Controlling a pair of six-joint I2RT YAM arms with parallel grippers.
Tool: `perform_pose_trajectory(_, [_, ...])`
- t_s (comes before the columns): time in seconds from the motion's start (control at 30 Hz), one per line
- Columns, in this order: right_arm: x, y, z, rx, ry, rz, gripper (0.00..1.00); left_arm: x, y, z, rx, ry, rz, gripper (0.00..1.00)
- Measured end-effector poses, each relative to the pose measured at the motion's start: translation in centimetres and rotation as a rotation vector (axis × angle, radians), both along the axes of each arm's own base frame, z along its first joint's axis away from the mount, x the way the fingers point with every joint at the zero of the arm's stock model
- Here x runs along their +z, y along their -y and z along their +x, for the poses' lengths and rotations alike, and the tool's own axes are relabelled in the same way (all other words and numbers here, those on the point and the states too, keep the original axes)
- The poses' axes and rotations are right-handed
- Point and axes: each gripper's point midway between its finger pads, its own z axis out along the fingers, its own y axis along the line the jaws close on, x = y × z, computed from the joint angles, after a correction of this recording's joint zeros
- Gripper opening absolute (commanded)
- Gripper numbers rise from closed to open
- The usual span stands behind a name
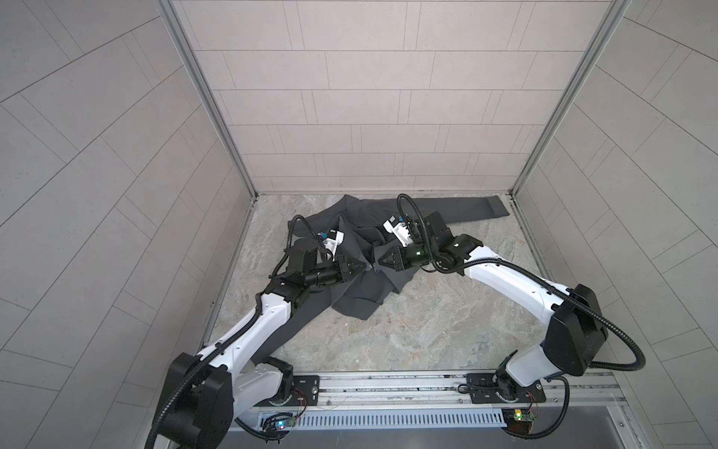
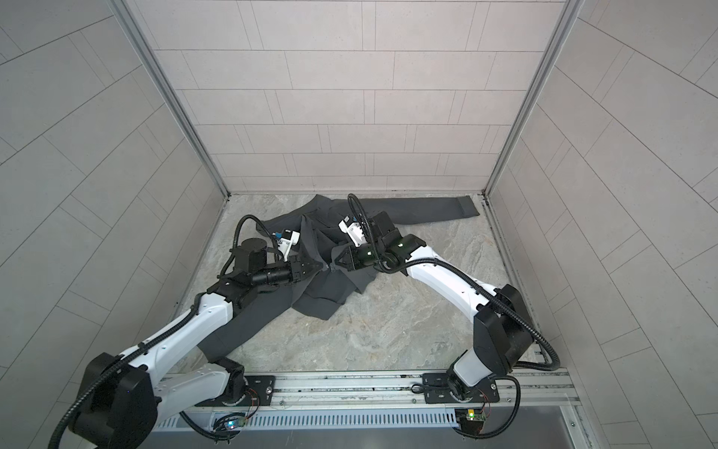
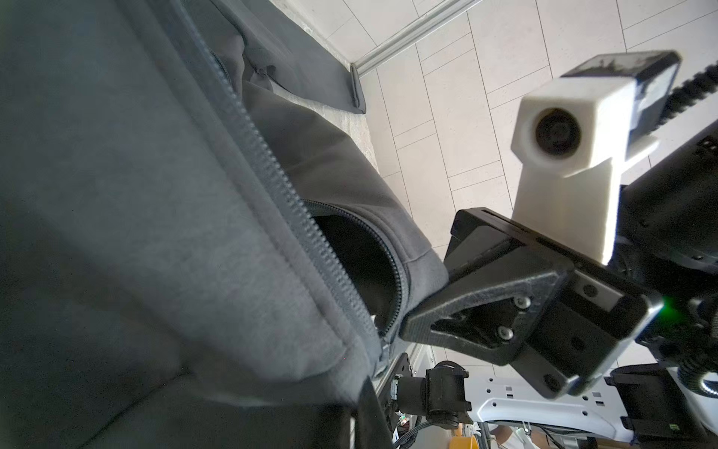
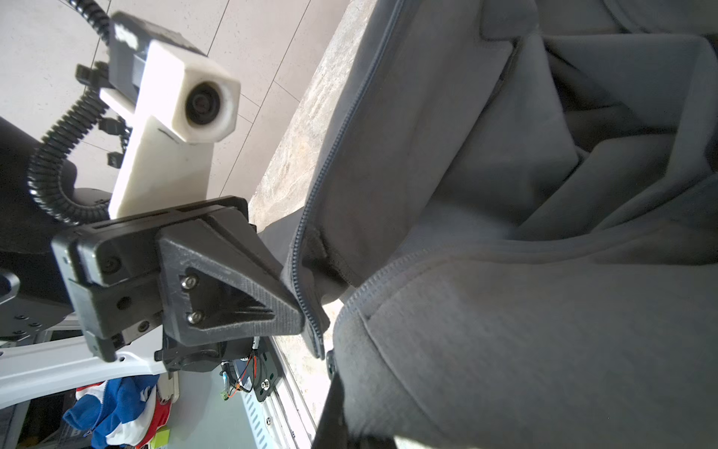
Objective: Zip up the jacket
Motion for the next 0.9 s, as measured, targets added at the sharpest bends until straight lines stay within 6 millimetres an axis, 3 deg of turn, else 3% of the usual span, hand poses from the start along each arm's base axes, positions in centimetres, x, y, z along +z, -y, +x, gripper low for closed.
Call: perform_pose_trajectory(0.9, [-1.1, -0.4, -1.1, 0.050, -0.024, -0.024, 0.00, 0.1, 0.0, 0.0, 0.000, 0.011, 0.003, 0.00])
